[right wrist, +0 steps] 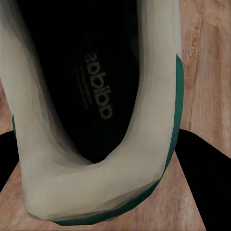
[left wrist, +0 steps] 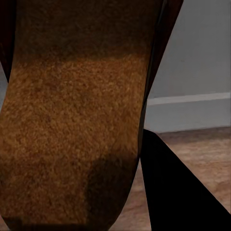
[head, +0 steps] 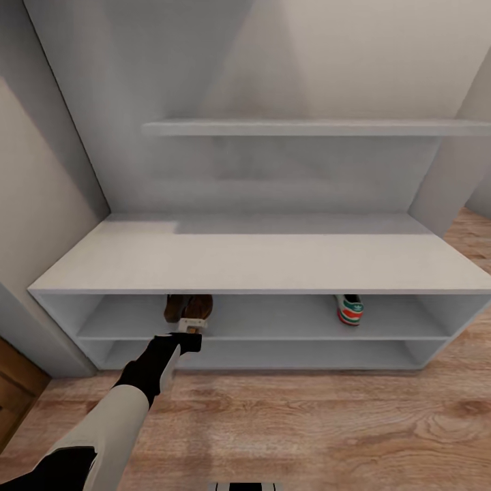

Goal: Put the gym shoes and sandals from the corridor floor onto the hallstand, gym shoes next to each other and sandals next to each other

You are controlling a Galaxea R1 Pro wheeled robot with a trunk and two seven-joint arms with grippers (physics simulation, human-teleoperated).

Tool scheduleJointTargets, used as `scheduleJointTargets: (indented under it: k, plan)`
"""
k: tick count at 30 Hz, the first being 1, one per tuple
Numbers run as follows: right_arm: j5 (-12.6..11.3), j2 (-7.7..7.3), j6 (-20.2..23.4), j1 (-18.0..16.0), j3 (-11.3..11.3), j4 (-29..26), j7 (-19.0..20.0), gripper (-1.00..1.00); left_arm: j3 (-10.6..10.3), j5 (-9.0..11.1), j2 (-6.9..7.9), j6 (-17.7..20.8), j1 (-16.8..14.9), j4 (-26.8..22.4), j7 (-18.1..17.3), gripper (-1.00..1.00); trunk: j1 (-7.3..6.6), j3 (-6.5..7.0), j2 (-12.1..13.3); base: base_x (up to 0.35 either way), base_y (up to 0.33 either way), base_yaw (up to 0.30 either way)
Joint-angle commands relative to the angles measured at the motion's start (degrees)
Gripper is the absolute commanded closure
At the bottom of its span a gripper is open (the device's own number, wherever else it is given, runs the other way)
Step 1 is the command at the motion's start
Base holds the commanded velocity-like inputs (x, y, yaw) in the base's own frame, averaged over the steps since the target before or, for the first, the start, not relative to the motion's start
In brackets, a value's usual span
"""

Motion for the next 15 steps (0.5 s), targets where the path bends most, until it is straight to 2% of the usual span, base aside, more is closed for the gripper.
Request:
scheduleJointTargets:
  k: [1,4,9,15]
  plan:
    - [0.6,0.01,0.3,-0.1,-0.3,-0.1,0.5,1.00,0.4,-0.8,-0.10,0.3,0.0,-0.1,-0.5,1.00,0.00,-0.05,0.0,0.047,0.000,0.000]
    - [0.6,0.01,0.3,-0.1,-0.3,-0.1,0.5,1.00,0.4,-0.8,-0.14,0.3,0.0,-0.1,-0.5,1.00,0.00,-0.05,0.0,0.062,-0.014,0.000]
    - [0.6,0.01,0.3,-0.1,-0.2,-0.1,0.5,1.00,0.5,-0.8,-0.09,0.3,0.0,-0.1,-0.5,1.00,0.00,-0.05,0.0,0.176,-0.105,0.000]
    - [0.6,0.01,0.3,-0.1,-0.2,-0.1,0.5,1.00,0.5,-0.8,-0.09,0.3,0.0,-0.1,-0.6,1.00,0.00,-0.05,0.0,0.048,-0.022,0.000]
